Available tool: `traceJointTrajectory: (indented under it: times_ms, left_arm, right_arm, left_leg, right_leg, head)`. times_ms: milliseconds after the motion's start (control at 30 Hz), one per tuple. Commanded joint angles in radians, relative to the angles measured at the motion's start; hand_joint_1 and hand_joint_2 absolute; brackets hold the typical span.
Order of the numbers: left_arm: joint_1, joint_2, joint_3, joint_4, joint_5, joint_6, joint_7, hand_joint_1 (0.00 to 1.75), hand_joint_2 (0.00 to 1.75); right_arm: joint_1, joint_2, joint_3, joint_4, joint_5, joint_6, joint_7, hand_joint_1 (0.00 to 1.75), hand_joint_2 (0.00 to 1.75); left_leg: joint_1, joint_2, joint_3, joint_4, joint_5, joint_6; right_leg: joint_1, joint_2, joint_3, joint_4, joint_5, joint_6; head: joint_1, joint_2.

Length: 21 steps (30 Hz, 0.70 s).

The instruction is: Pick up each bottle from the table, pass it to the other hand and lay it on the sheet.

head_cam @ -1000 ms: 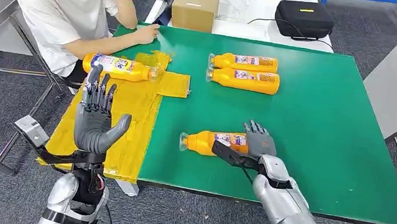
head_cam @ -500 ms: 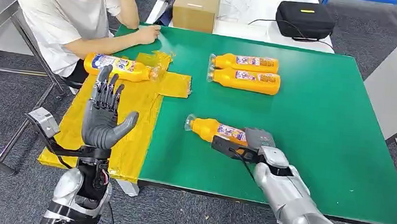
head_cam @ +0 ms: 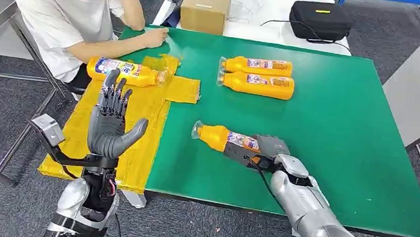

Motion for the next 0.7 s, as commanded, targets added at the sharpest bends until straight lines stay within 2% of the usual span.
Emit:
traceJointTrajectory:
  times_ms: [33,67,100,133,167,200,300,333,433,467,500,600,700]
  left_arm:
    - [-0.036,0.012,-0.013,0.063,0.001,0.004,-0.001,0.00,1.75]
    - [-0.031,0.017,-0.016,0.053,0.005,0.010,-0.004,0.00,1.75]
    - [0.002,0.029,-0.042,0.044,-0.097,0.175,0.009,0.00,1.75]
    - [0.002,0.029,-0.042,0.044,-0.097,0.175,0.009,0.00,1.75]
    - [-0.002,0.020,-0.050,0.132,0.002,0.181,0.150,0.00,1.75]
    - [-0.005,0.020,-0.059,0.184,0.034,0.186,0.170,0.00,1.75]
    - [0.016,0.028,-0.115,0.276,0.040,0.181,0.132,0.00,1.75]
    - [0.020,0.026,-0.118,0.279,0.039,0.180,0.125,0.00,1.75]
    - [0.092,0.037,-0.165,0.231,0.042,0.126,0.089,0.00,1.75]
    - [0.119,0.038,-0.179,0.212,0.090,0.077,0.117,0.00,1.75]
    - [0.144,0.031,-0.186,0.203,0.231,-0.025,0.202,0.00,1.75]
    - [0.156,0.073,-0.245,0.186,0.266,-0.082,0.190,0.00,1.75]
    - [0.141,0.084,-0.263,0.146,0.179,-0.036,0.106,0.00,1.75]
  right_arm:
    - [0.046,0.013,-0.018,0.063,-0.011,0.024,-0.005,1.75,1.75]
    - [0.066,0.021,-0.040,0.024,-0.084,0.002,-0.083,1.75,1.75]
    - [0.263,0.055,-0.105,-0.393,-0.392,-0.164,-0.269,1.75,1.75]
    - [0.263,0.055,-0.105,-0.393,-0.392,-0.164,-0.269,1.75,1.75]
    - [0.340,0.050,-0.117,-0.544,-0.464,-0.213,-0.262,1.75,1.75]
    - [0.362,0.048,-0.124,-0.586,-0.492,-0.223,-0.259,1.75,1.75]
    - [0.390,0.040,-0.142,-0.644,-0.548,-0.247,-0.276,1.75,1.75]
    - [0.390,0.038,-0.142,-0.646,-0.549,-0.246,-0.276,1.75,1.75]
    - [0.444,0.054,-0.186,-0.724,-0.697,-0.201,-0.353,1.75,1.75]
    - [0.474,0.050,-0.182,-0.759,-0.715,-0.184,-0.353,1.75,1.75]
    - [0.495,0.046,-0.171,-0.779,-0.717,-0.173,-0.355,1.75,1.75]
    - [0.502,0.044,-0.129,-0.752,-0.703,-0.154,-0.360,1.75,1.75]
    - [0.471,0.062,-0.096,-0.680,-0.695,-0.149,-0.381,1.75,1.75]
  left_leg:
    - [0.001,-0.003,0.001,-0.002,0.001,-0.001]
    - [0.002,-0.004,0.001,-0.002,0.001,-0.002]
    - [0.001,-0.002,0.002,-0.002,0.001,-0.001]
    - [0.002,-0.002,0.002,-0.002,0.001,-0.001]
    - [0.002,0.001,0.003,-0.001,0.000,-0.001]
    - [0.002,-0.001,0.002,-0.002,0.000,-0.002]
    - [0.000,-0.008,-0.002,-0.003,0.001,-0.001]
    - [0.000,-0.008,-0.004,-0.002,0.001,0.000]
    - [0.000,-0.005,-0.006,-0.001,-0.002,0.000]
    - [0.000,-0.005,-0.008,-0.001,-0.001,0.000]
    - [0.000,-0.005,-0.008,-0.002,-0.001,0.000]
    - [0.000,-0.007,-0.006,-0.002,-0.002,-0.001]
    - [0.000,-0.004,-0.011,-0.001,-0.002,-0.001]
  right_leg:
    - [0.001,-0.003,0.003,-0.002,0.000,-0.002]
    - [0.001,-0.004,0.003,-0.003,0.000,-0.002]
    - [0.001,-0.002,0.003,-0.002,0.000,-0.001]
    - [0.001,-0.002,0.003,-0.002,0.000,-0.001]
    - [0.001,0.000,0.004,-0.002,0.000,-0.002]
    - [0.002,-0.001,0.003,-0.002,0.000,-0.002]
    - [0.000,-0.006,0.001,-0.002,-0.002,-0.001]
    - [0.000,-0.006,-0.001,-0.001,-0.002,0.000]
    - [0.000,-0.003,-0.002,-0.001,-0.003,-0.001]
    - [-0.001,-0.003,-0.005,0.000,-0.002,0.000]
    - [-0.001,-0.003,-0.005,-0.001,-0.002,-0.001]
    - [-0.001,-0.005,-0.003,-0.001,-0.004,-0.001]
    - [-0.001,-0.002,-0.007,-0.001,-0.004,0.002]
  head:
    - [0.000,0.000]
    - [0.000,0.000]
    - [0.000,0.000]
    - [0.000,0.000]
    - [0.000,0.000]
    - [0.000,0.000]
    - [0.000,0.000]
    - [0.000,0.000]
    - [0.000,0.000]
    - [0.000,0.000]
    - [0.000,0.000]
    - [0.000,0.000]
    - [0.000,0.000]
